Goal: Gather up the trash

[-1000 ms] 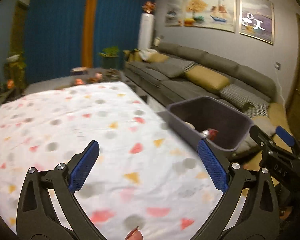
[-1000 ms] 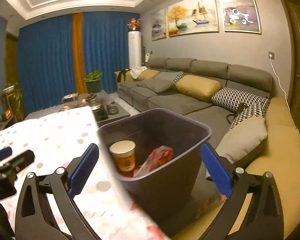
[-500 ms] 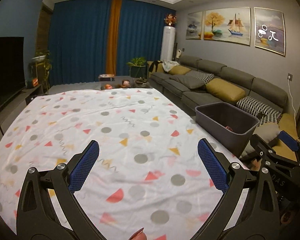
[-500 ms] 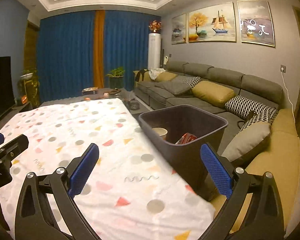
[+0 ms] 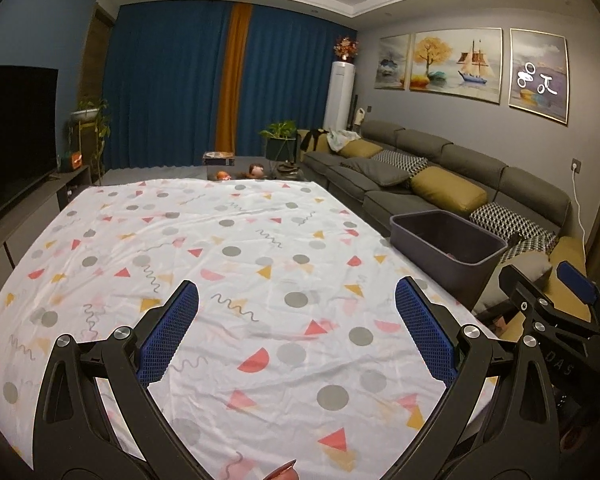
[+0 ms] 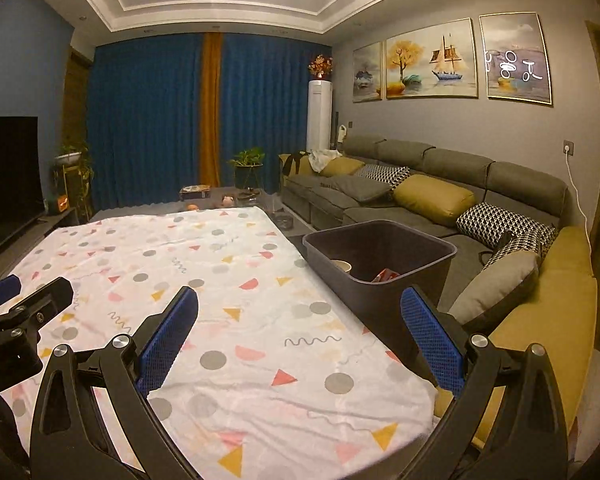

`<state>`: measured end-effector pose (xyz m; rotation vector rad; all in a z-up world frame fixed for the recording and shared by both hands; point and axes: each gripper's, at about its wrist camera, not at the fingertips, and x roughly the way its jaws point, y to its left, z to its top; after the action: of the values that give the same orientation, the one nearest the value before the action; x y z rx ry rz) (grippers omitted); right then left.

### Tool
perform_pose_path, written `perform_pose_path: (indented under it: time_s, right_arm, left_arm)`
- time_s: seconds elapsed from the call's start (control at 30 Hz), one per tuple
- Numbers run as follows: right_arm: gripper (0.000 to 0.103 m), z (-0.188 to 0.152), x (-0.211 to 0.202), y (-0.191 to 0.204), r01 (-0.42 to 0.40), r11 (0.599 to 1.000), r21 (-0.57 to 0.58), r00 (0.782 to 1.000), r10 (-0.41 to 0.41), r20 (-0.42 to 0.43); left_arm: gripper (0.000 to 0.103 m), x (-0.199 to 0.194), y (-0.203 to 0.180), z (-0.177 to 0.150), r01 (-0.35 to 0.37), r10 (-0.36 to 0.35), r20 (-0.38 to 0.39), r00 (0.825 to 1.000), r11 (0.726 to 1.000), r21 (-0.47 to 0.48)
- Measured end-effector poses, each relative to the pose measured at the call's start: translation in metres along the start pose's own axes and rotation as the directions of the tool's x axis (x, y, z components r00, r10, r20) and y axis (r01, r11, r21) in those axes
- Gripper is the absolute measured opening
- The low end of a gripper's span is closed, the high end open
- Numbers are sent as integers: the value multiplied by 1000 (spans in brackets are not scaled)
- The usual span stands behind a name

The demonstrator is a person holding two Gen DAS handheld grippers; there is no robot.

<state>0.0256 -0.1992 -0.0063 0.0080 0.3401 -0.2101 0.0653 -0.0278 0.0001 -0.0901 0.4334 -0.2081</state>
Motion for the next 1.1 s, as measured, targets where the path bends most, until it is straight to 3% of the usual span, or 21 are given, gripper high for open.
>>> perform_pose_path:
  time_s: [1.1]
  right_arm:
    - [98, 2, -11, -2, -8, 1000, 10, 1000, 7, 25]
  left_arm:
    - [97, -2, -8, -3, 44, -43, -13, 999, 999, 8]
